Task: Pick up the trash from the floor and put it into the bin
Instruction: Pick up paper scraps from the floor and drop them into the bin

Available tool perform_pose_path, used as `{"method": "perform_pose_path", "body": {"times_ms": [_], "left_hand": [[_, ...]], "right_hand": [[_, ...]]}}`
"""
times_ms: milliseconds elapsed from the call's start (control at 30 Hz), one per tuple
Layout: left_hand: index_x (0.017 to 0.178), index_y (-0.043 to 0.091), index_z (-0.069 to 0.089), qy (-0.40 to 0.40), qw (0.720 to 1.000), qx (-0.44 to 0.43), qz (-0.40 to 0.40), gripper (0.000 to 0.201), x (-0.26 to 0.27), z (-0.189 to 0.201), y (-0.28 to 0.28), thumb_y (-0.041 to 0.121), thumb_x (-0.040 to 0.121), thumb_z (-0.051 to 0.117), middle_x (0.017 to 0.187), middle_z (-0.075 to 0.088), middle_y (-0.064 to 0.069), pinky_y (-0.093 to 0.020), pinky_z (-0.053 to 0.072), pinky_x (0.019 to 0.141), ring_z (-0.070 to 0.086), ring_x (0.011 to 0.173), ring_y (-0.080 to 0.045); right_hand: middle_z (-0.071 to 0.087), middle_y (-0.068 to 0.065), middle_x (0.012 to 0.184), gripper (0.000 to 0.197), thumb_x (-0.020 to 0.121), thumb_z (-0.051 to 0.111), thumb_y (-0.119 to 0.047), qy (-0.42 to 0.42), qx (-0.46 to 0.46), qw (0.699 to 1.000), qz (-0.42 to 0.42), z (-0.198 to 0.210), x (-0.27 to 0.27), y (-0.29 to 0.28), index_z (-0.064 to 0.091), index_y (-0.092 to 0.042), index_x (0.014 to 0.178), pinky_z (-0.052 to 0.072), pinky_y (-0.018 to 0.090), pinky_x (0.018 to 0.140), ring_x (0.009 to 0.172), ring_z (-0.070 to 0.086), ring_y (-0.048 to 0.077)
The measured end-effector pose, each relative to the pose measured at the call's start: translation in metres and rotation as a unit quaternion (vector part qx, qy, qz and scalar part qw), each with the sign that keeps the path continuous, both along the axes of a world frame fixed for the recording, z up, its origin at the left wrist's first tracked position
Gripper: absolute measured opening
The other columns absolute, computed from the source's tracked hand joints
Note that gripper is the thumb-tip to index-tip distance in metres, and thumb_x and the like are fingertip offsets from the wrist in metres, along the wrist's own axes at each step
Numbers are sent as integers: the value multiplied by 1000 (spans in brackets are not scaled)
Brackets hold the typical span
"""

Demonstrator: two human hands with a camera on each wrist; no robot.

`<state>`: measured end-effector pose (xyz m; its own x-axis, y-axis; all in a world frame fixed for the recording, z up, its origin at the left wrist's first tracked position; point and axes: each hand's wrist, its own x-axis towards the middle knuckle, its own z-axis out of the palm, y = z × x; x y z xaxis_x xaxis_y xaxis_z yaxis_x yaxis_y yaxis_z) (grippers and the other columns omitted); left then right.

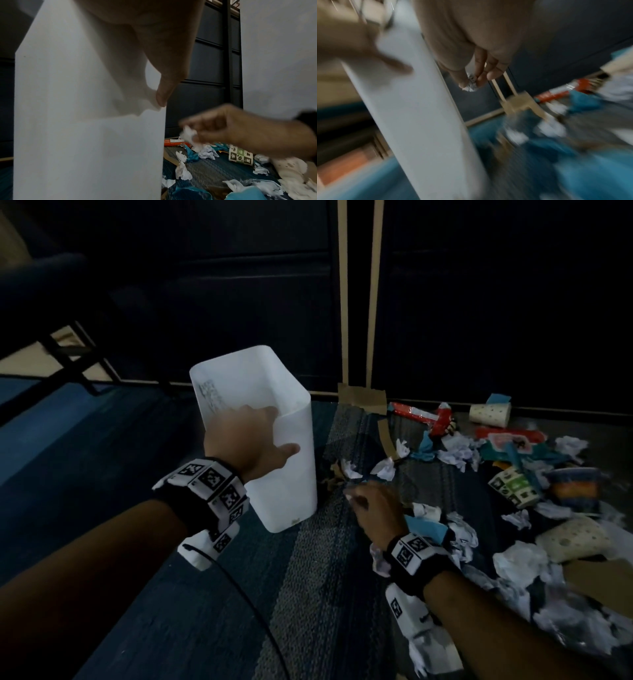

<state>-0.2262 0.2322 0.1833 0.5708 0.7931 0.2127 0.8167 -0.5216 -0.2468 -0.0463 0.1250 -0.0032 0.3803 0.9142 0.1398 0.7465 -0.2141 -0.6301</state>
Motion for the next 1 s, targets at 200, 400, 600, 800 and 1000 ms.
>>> {"method": "perform_pose_path", "body": {"times_ms": [200,400,600,800,1000], "left_hand": [[99,21,56,12,1000,11,-9,56,-1,2,0,73,76,51,83,66,-5,-31,37,61,63,77,-30],[104,21,52,14,1000,0,-16,56,-1,1,4,71,77,49,87,66,-5,-34,46,64,64,78,-29],[129,24,43,6,1000,-6,-19,67,-5,0,6,64,78,55,99,67,-6,-34,44,67,64,89,-29],[113,24,52,-2,999,-32,-31,53,-8,0,12,64,78,56,99,66,-5,-36,46,69,63,89,-30],[107,21,51,-7,1000,-1,-17,53,-7,-3,6,64,77,58,86,65,-4,-33,46,63,63,79,-30]], "right_hand": [[68,-1,115,44,92,65,-16,114,247,962,9,117,-16,24,57,-20,135,50,18,86,99,61,6],[62,-2,128,46,92,63,-16,138,312,939,50,184,-41,51,54,-24,136,50,35,99,117,57,12],[59,3,122,43,89,68,-26,102,216,969,70,181,-56,75,58,-27,131,45,37,101,114,53,21],[63,6,116,26,96,56,-29,90,240,967,-2,145,-25,61,67,-16,114,47,33,93,110,56,20],[69,17,101,20,94,51,-15,32,75,996,-33,56,8,51,68,-10,105,51,39,79,100,61,36]]}}
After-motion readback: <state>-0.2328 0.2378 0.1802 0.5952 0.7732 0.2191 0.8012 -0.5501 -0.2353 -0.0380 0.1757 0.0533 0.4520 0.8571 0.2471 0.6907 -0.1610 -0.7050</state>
